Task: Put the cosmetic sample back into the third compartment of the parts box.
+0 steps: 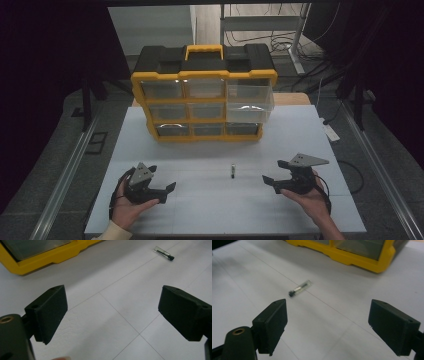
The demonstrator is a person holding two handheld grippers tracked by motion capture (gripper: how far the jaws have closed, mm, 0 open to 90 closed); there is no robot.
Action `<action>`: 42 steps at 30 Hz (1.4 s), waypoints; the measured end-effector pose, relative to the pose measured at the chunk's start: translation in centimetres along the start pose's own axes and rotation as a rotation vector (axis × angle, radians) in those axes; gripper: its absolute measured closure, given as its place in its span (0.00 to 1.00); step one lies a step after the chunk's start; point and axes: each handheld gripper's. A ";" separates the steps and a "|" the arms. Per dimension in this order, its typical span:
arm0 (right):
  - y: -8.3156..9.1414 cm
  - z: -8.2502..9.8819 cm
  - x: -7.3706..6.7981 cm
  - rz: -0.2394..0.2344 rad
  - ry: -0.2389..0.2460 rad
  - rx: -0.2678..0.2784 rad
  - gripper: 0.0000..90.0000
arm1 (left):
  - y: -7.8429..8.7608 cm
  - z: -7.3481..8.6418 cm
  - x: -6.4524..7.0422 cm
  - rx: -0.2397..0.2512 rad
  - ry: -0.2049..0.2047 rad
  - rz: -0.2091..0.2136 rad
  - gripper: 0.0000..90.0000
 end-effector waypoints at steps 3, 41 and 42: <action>-0.2 -0.6 -0.4 -0.014 0.013 0.000 0.18 | 0.0 0.0 0.1 -0.002 -0.003 0.002 0.10; -5.7 -4.1 -2.5 -0.080 0.140 -0.089 0.18 | -0.5 -0.1 0.5 -0.019 -0.017 0.008 0.11; -5.8 -4.2 -2.5 -0.081 0.141 -0.091 0.18 | -0.5 -0.1 0.5 -0.020 -0.019 0.007 0.11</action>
Point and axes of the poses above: each handheld gripper's, and its own axes: y roughly backward along the jaws, z roughly out of its underside, x roughly to its right, and after that the axes turned 5 degrees about -x, right-handed
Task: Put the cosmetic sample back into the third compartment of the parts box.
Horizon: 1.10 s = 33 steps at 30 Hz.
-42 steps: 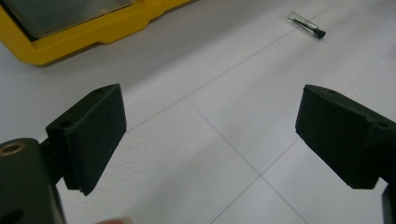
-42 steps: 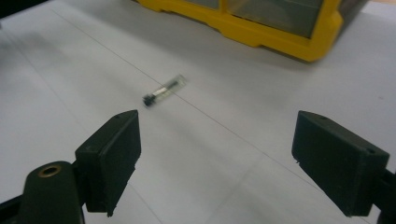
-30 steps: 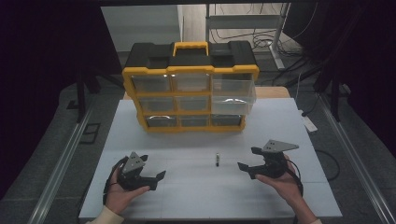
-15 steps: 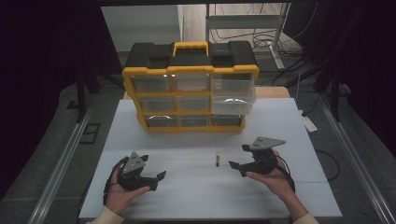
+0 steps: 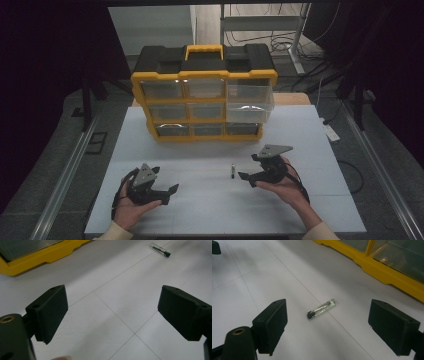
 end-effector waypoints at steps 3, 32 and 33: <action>-0.3 -0.1 0.1 -0.011 0.004 -0.007 0.18 | 0.0 0.0 0.0 -0.003 -0.002 0.000 0.11; -4.3 -2.1 1.2 -0.115 0.139 -0.174 0.13 | -0.4 0.1 0.3 -0.029 0.006 0.005 0.11; -4.5 -2.2 1.2 -0.120 0.143 -0.181 0.13 | -0.4 0.1 0.3 -0.030 0.005 0.005 0.11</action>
Point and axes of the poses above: each handheld gripper's, and its own axes: y roughly backward along the jaws, z roughly out of its underside, x roughly to its right, and after that the axes turned 5 degrees about -x, right-handed
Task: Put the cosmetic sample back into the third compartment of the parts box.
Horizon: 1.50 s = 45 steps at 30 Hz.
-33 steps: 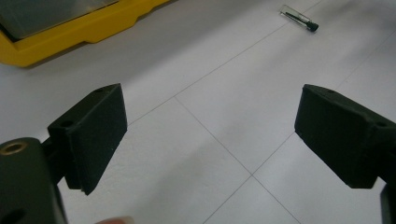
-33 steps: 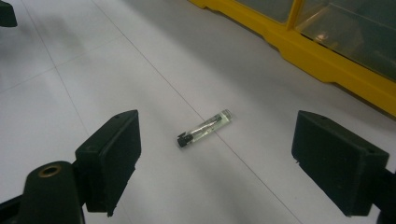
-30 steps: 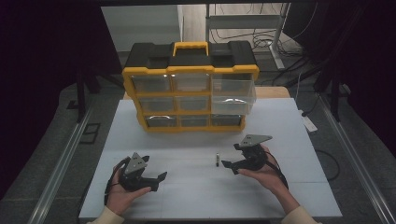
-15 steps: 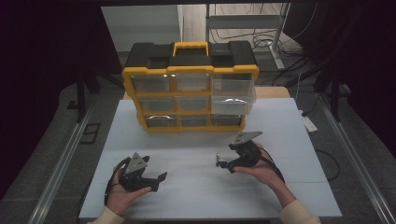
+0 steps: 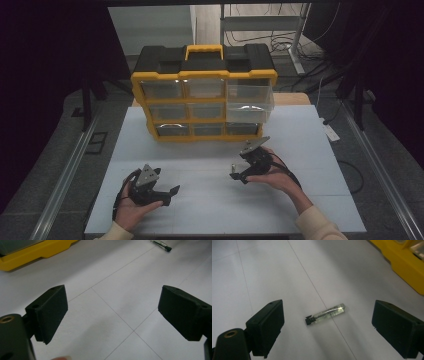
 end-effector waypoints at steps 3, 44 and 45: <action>-0.5 -0.4 0.0 -0.013 0.017 -0.021 0.13 | 0.0 0.0 0.0 -0.002 -0.003 -0.003 0.11; -3.3 -1.3 1.0 -0.078 0.221 -0.177 0.22 | -0.3 0.1 -0.3 -0.017 0.022 0.018 0.11; -3.3 -1.3 0.9 -0.078 0.222 -0.180 0.24 | -0.3 0.1 -0.3 -0.016 0.022 0.017 0.11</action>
Point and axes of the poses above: each handheld gripper's, and its own axes: y roughly backward along the jaws, z roughly out of its underside, x roughly to its right, and after that the axes turned 5 degrees about -x, right-handed
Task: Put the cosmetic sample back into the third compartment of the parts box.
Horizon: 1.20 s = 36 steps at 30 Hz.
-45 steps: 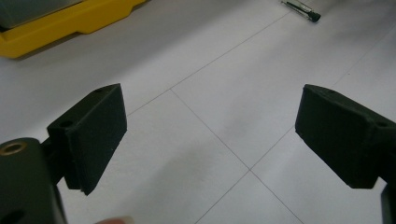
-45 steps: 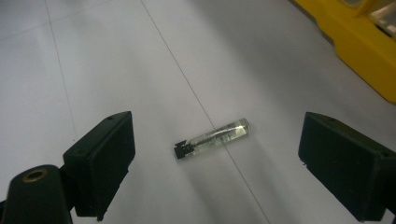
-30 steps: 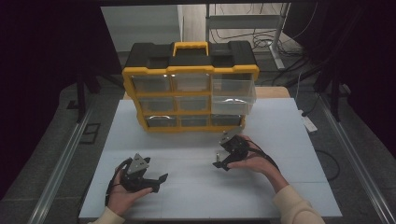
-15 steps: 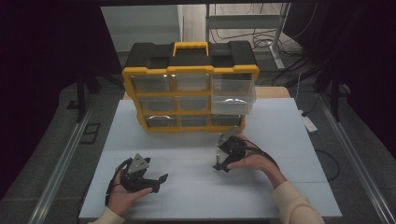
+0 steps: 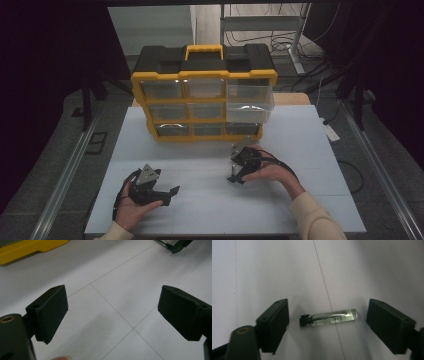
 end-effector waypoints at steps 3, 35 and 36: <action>0.3 0.1 0.0 0.007 0.012 0.001 0.32 | 0.1 0.0 0.0 0.002 0.001 -0.002 0.11; 3.2 1.1 -0.7 0.063 -0.098 0.216 0.45 | 0.5 0.1 -0.2 0.013 0.004 -0.006 0.11; 3.3 1.2 -0.9 0.061 -0.109 0.223 0.45 | 0.5 0.1 -0.2 0.013 0.004 -0.006 0.11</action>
Point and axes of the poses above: each handheld gripper's, and its own axes: y roughly backward along the jaws, z roughly out of its underside, x roughly to its right, and after that the axes turned 5 degrees about -x, right-handed
